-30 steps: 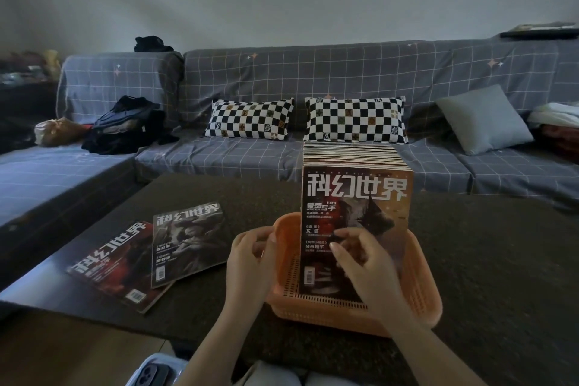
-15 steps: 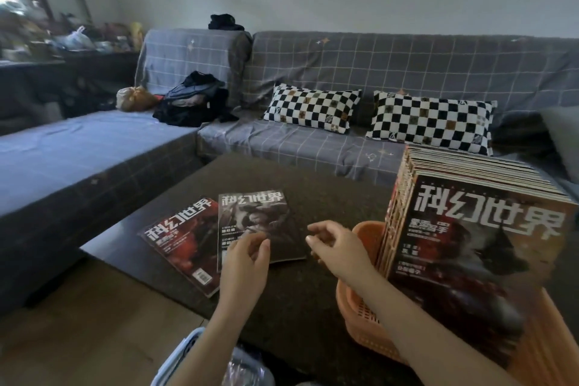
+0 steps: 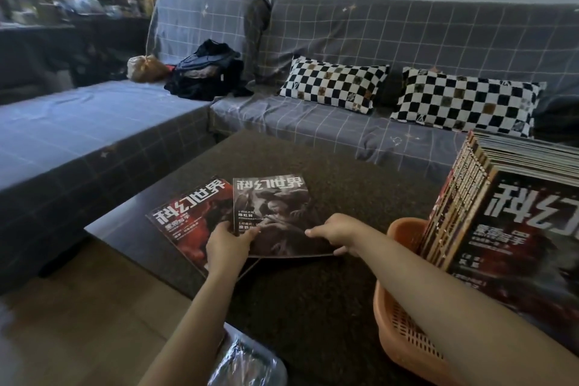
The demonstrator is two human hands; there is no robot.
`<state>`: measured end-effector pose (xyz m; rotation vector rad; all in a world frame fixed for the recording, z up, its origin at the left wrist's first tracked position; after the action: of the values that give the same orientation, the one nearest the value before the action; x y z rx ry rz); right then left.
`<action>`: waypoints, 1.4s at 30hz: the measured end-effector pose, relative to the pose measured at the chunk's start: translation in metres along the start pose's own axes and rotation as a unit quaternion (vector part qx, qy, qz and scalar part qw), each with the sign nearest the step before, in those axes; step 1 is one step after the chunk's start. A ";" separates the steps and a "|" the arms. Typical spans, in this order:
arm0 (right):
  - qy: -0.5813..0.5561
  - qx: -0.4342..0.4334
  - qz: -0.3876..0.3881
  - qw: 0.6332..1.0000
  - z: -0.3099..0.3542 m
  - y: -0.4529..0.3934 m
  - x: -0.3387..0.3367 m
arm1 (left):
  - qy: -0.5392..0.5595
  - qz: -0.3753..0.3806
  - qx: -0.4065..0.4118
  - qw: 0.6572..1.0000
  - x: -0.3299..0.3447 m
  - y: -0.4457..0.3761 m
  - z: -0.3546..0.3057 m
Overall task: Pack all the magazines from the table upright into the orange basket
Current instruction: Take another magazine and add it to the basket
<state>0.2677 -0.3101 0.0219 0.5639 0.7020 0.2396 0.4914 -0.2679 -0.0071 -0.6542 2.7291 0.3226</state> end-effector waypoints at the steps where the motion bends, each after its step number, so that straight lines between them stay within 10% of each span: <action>1: -0.009 0.004 0.001 1.000 -0.002 0.001 0.001 | 0.018 0.021 -0.016 0.999 0.001 -0.002 0.001; 16: -0.140 -0.128 -0.029 0.981 -0.003 0.095 -0.014 | 0.385 0.096 0.067 0.916 -0.056 0.093 -0.018; 31: -0.391 -0.316 -0.089 0.860 -0.064 0.217 -0.091 | 0.339 0.264 0.168 0.887 -0.025 0.193 -0.097; 42: -0.381 -0.300 -0.203 0.850 -0.152 0.252 -0.147 | 0.277 0.289 0.191 0.896 0.069 0.211 -0.157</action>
<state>0.0511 -0.0980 0.1490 -0.1241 -0.0642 -0.1714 0.2940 -0.1572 0.1437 0.2371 3.3407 -0.3362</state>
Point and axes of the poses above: each hand's wrist, its own y-axis away from the middle knuckle, its own x-axis out of the palm, z = x × y, the point moved 5 cm from there along -y, towards the middle knuckle, and after that the axes turned 5 degrees about y, right-handed, at the moved point
